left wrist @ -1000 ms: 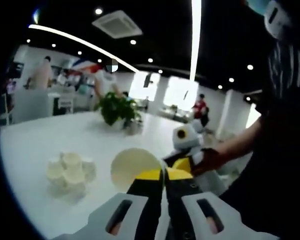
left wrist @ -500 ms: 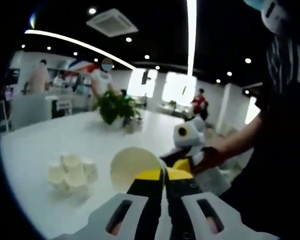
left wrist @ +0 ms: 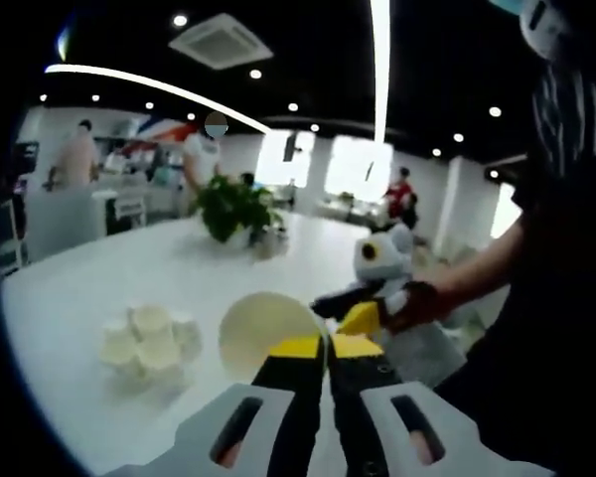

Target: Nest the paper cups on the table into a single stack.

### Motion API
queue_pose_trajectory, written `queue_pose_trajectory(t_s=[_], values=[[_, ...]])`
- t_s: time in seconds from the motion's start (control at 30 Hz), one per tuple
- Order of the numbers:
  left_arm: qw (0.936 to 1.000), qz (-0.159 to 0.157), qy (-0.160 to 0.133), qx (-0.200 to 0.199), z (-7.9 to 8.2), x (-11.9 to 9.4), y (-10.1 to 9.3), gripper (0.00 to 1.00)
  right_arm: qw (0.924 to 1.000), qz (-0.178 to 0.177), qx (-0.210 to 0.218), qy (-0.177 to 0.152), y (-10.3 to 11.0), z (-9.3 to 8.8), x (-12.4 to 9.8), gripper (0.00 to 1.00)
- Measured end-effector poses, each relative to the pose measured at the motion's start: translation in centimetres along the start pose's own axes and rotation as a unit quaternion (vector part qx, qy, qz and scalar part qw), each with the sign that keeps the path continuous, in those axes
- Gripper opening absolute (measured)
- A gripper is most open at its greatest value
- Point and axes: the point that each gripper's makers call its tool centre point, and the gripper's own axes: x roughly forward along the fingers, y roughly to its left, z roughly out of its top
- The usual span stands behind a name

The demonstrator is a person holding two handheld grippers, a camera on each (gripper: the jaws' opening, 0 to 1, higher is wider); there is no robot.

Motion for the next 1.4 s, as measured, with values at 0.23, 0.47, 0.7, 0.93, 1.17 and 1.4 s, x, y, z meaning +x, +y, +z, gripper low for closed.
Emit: queue_pose_trajectory(t_s=[0.23, 0.47, 0.7, 0.93, 1.17, 1.4], values=[[1.0000, 0.004, 0.004, 0.003, 0.0, -0.1, 0.3, 0.00, 0.9986, -0.025, -0.045, -0.004, -0.9, 0.5, -0.2, 0.58], [0.9999, 0.006, 0.012, 0.008, -0.4, -0.1, 0.3, 0.00, 0.9958, -0.069, -0.059, -0.012, -2.6, 1.0, -0.6, 0.70], [0.9997, 0.005, 0.024, 0.007, -1.1, 0.0, 0.2, 0.00, 0.9927, -0.099, -0.069, -0.010, -3.8, 1.0, -1.0, 0.83], [0.9993, 0.006, 0.037, 0.008, -1.8, 0.0, 0.1, 0.00, 0.9906, -0.108, -0.083, -0.014, -4.0, 1.4, -0.9, 0.94], [0.9988, 0.008, 0.046, 0.015, -2.1, -0.2, 0.3, 0.00, 0.9861, -0.120, -0.115, 0.000, -4.4, 1.3, -0.6, 1.00], [0.9982, 0.005, 0.058, 0.018, -2.7, -0.2, 0.2, 0.00, 0.9850, -0.123, -0.121, -0.005, -4.5, 1.5, -0.7, 1.00]])
